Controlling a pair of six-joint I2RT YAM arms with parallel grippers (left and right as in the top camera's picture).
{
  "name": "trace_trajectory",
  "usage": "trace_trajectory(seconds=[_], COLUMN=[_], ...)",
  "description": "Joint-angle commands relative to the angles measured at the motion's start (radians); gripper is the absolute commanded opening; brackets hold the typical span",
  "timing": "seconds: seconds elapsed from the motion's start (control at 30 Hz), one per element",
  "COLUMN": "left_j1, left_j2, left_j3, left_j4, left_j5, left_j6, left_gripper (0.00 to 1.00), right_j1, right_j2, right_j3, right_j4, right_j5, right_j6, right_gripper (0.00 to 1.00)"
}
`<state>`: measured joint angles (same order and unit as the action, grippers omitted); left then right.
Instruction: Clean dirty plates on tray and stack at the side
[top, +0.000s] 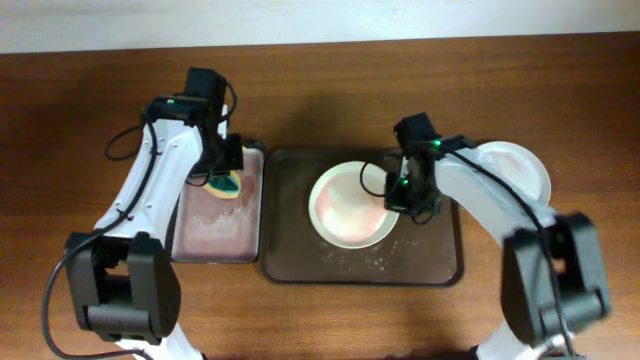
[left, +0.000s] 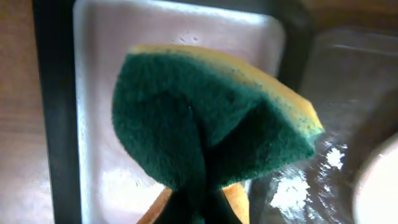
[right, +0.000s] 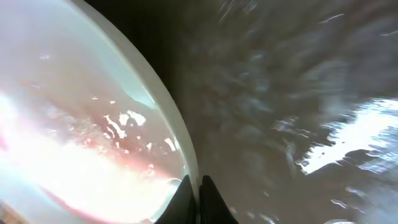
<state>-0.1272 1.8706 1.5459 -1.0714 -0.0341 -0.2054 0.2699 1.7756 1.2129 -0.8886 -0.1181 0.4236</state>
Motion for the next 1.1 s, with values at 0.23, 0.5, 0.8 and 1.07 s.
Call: trace_trajectory(seconds=[0.23,0.5,0.8,1.07], left_j1=[0.069,0.069,0.069,0.069], left_j2=[-0.019,-0.019,-0.018,0.033], left_j3=[-0.362,-0.386,-0.386,-0.39], left_j4=[0.373,0.41,0.552,0.555], left_j5=[0.098,0.026,0.012,0.05], left_j6=[0.073,0.072,0.072,0.062], left_gripper=[0.0,0.71,0.75,0.72], right_j1=[0.081,0.349,0.47,0.47], right_j2=[-0.312,-0.312,-0.312,-0.312], right_j3=[0.026,0.026,0.026,0.026], right_j4=[-0.095,-0.089,-0.072,-0.072], right_j5=[0.626,1.028,1.152,1.151], right_j6=[-0.073,-0.076,-0.076,-0.075], right_gripper=[0.04,0.04,0.04,0.04])
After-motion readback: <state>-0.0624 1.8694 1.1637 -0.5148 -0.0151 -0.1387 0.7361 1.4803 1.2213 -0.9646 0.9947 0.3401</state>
